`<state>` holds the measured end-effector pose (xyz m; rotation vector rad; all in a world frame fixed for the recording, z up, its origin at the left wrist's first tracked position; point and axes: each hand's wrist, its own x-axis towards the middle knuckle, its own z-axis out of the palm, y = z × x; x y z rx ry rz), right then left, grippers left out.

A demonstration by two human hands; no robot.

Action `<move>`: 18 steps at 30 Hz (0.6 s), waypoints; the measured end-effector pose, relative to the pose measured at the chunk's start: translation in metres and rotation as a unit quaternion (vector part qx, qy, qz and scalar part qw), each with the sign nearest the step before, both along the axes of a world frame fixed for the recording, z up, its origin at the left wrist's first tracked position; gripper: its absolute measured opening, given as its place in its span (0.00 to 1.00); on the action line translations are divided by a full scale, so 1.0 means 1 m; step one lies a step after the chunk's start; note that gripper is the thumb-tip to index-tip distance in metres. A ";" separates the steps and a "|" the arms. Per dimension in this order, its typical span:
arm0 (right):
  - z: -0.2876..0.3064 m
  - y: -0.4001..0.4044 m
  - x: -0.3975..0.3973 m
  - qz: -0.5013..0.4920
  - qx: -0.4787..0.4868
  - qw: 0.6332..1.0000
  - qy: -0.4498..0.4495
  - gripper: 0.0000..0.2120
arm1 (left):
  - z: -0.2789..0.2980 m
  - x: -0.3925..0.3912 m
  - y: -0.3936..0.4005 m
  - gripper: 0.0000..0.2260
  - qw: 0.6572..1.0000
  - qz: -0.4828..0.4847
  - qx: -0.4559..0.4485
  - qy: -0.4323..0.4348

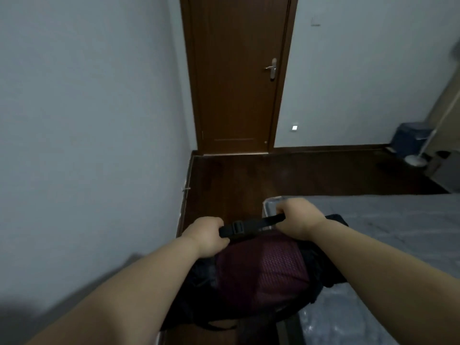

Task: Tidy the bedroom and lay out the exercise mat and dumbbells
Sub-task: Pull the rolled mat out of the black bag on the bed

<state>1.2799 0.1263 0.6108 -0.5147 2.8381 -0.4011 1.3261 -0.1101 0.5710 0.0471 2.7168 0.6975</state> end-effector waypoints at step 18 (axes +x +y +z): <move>-0.009 0.002 -0.481 -0.162 -0.075 0.984 -0.015 0.11 | 0.031 -0.540 0.001 0.08 0.993 -0.105 -0.045 0.022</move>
